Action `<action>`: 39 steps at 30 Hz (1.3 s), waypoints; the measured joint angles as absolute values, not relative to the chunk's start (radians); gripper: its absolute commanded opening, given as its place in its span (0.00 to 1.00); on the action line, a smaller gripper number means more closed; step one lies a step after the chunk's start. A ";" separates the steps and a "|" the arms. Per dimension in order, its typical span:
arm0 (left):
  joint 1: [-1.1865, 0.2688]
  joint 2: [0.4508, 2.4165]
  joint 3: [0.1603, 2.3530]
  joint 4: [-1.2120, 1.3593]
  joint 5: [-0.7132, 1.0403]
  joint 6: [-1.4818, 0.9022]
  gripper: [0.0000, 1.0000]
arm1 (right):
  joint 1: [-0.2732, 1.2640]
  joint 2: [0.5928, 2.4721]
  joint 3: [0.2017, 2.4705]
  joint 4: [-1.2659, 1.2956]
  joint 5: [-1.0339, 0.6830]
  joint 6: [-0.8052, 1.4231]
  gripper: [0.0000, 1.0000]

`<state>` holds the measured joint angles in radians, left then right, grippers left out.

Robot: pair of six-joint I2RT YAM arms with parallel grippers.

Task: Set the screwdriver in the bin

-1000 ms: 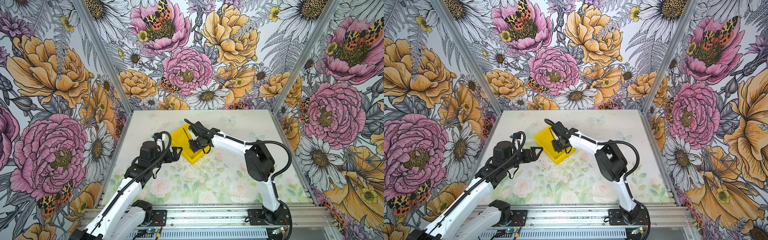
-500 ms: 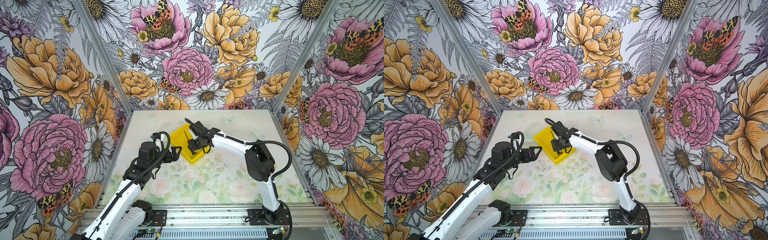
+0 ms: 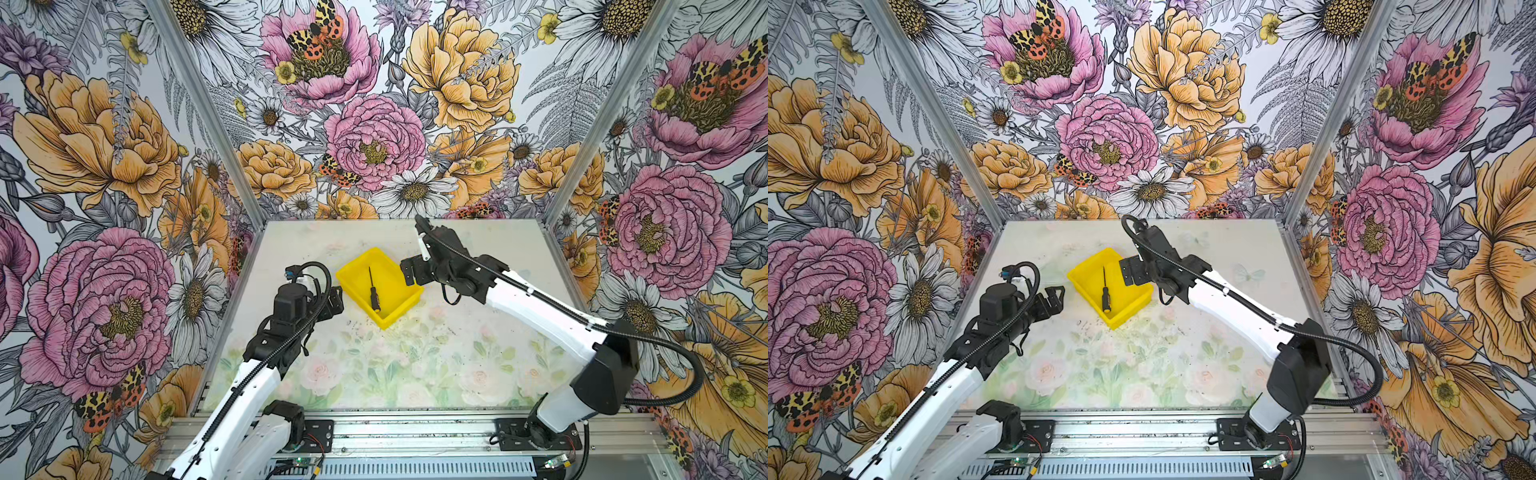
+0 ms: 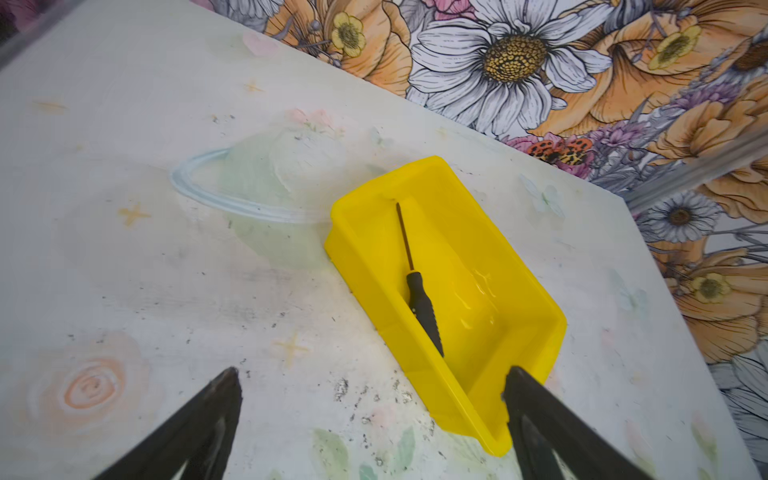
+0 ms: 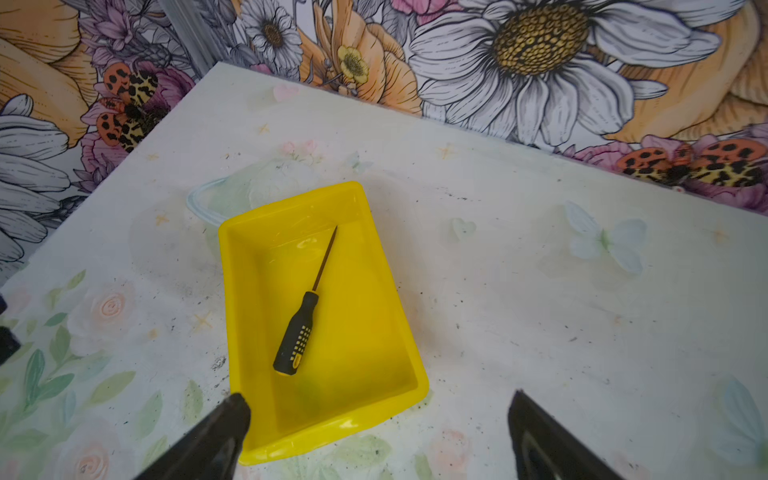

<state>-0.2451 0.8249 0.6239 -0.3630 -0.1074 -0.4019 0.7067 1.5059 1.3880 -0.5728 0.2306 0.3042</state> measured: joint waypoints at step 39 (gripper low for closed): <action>-0.106 1.193 0.429 0.353 -0.277 -0.080 0.99 | 0.021 1.253 0.485 0.321 0.381 0.183 0.99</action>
